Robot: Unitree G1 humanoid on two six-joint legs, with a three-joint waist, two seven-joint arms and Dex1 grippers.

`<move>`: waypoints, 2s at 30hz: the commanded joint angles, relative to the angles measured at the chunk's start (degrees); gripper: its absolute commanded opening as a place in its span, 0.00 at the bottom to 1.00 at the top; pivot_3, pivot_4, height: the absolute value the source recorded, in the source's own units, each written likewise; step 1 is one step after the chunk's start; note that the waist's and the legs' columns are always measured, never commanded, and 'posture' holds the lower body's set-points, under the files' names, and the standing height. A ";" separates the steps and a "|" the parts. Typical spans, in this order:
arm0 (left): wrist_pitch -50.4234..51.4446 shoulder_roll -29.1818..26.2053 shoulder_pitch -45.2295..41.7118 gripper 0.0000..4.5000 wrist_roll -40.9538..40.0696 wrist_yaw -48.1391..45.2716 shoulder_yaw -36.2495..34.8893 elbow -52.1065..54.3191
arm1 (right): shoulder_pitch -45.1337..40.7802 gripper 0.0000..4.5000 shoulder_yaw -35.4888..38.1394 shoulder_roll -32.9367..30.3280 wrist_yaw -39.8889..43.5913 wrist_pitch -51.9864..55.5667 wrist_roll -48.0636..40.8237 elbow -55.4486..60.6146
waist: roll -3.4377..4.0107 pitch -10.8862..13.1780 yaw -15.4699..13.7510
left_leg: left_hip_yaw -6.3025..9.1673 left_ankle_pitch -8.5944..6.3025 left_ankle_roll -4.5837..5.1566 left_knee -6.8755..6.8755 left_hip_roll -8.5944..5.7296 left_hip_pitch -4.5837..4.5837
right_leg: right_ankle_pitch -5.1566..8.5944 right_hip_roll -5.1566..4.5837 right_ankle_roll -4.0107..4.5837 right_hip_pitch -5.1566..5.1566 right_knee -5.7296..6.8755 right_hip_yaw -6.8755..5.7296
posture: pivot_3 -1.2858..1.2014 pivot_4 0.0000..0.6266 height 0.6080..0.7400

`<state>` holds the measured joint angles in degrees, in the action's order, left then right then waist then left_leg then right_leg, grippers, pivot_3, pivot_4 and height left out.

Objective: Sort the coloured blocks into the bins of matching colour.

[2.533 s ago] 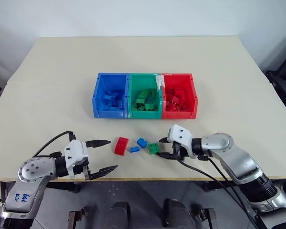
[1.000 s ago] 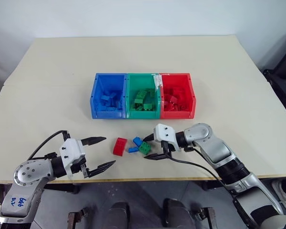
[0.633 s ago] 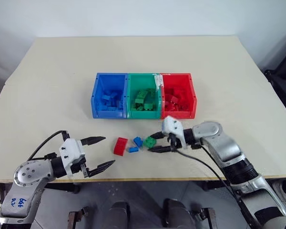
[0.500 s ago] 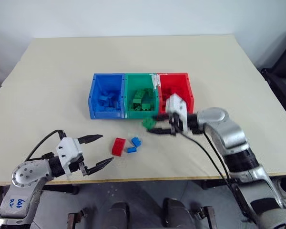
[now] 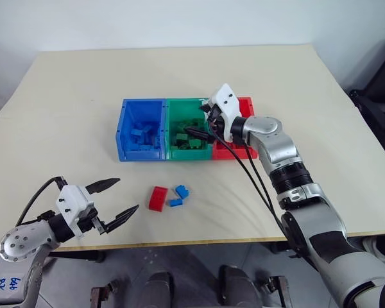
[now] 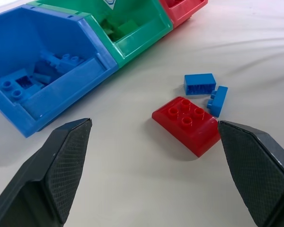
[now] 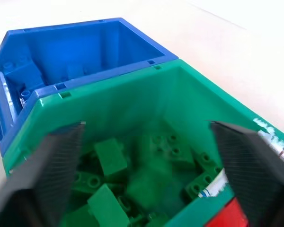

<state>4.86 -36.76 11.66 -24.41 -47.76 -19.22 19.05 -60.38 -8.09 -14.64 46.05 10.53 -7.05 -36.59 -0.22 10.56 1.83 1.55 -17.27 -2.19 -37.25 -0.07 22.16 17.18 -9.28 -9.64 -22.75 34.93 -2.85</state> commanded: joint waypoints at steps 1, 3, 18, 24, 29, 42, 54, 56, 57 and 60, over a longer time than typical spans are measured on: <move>-0.22 0.40 0.83 1.00 -1.52 0.26 -2.00 0.28 | 3.37 1.00 2.70 -2.63 6.04 -3.73 -3.68 7.70 | 0.00 0.00 -0.06 | 0.00 0.00 0.00 0.01 0.00 0.00 | 0.00 0.00 0.00 0.00 -0.02 0.00 | 0.52 0.24 1.00; 0.35 -0.09 0.30 1.00 -2.14 -0.16 -2.60 -0.97 | 9.77 1.00 4.01 -6.10 13.95 -4.60 -8.14 15.27 | -0.02 -0.01 -0.48 | 0.01 -0.01 0.01 0.01 0.00 0.01 | 0.00 0.00 0.00 0.01 -0.03 -0.01 | 0.52 0.24 1.00; 0.72 -5.71 -23.55 1.00 4.56 -12.97 14.00 -13.30 | 53.73 1.00 18.44 -27.98 27.99 -6.74 -19.73 45.55 | -0.02 0.01 -2.94 | -0.25 -0.07 0.07 -0.13 0.05 -0.18 | -0.02 -0.01 -0.05 0.21 -0.09 -0.02 | 0.52 0.24 1.00; 0.17 -2.10 -45.36 1.00 12.36 -19.69 27.50 -24.82 | 59.93 1.00 20.81 -28.87 23.16 -2.57 -21.47 52.78 | -0.05 0.01 -3.31 | -0.27 -0.11 0.13 -0.49 0.00 -0.07 | -0.13 -0.02 -0.16 0.28 -0.07 0.01 | 0.52 0.24 1.00; -2.37 0.37 -54.04 1.00 18.07 -26.53 36.45 -31.49 | 63.28 1.00 21.92 -28.98 20.19 0.12 -22.67 58.19 | -0.06 0.01 -2.87 | -0.35 -0.14 0.19 -0.46 0.01 -0.07 | -0.13 -0.02 -0.17 0.26 -0.14 0.03 | 0.52 0.24 1.00; -11.79 6.01 -59.85 0.51 22.96 -29.41 40.34 -42.99 | 68.15 1.00 23.87 -30.09 15.84 4.73 -24.84 65.24 | -0.19 0.09 -3.51 | -0.34 -0.23 0.35 -0.72 -0.01 0.06 | -0.18 -0.03 -0.26 0.31 -0.17 0.02 | 0.52 0.24 1.00; -13.13 7.46 -60.81 0.51 25.29 -29.23 40.26 -46.62 | 67.97 1.00 23.67 -30.79 14.87 6.35 -25.21 65.75 | -0.22 0.10 -3.39 | -0.35 -0.24 0.37 -0.77 0.00 0.07 | -0.19 -0.03 -0.27 0.31 -0.15 0.03 | 0.52 0.24 1.00; -12.13 8.53 -61.87 0.51 25.48 -28.04 39.87 -47.94 | 67.51 1.00 23.36 -30.86 14.81 6.51 -24.99 65.59 | -0.22 0.11 -3.49 | -0.34 -0.24 0.38 -0.80 -0.01 0.07 | -0.20 -0.03 -0.29 0.33 -0.16 0.03 | 0.52 0.24 1.00; -11.69 8.73 -62.31 0.51 25.71 -27.89 39.91 -48.46 | 67.38 1.00 23.28 -30.87 14.75 6.61 -24.98 65.57 | -0.23 0.11 -3.51 | -0.34 -0.25 0.39 -0.81 -0.02 0.08 | -0.21 -0.04 -0.31 0.33 -0.16 0.03 | 0.52 0.24 1.00; -11.77 9.05 -63.08 0.51 26.61 -28.19 40.46 -49.76 | 67.26 1.00 23.19 -30.87 14.77 6.89 -24.99 65.64 | -0.24 0.12 -3.35 | -0.34 -0.26 0.41 -0.82 -0.02 0.09 | -0.21 -0.04 -0.32 0.33 -0.16 0.03 | 0.52 0.24 1.00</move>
<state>-6.87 -27.66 -50.12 1.21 -76.23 21.33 -30.24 7.06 14.19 -44.56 60.96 17.55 -30.98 27.20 -0.46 10.68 -1.52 1.20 -17.53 -1.78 -38.07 -0.09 22.25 16.97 -9.32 -9.96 -22.44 34.77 -2.82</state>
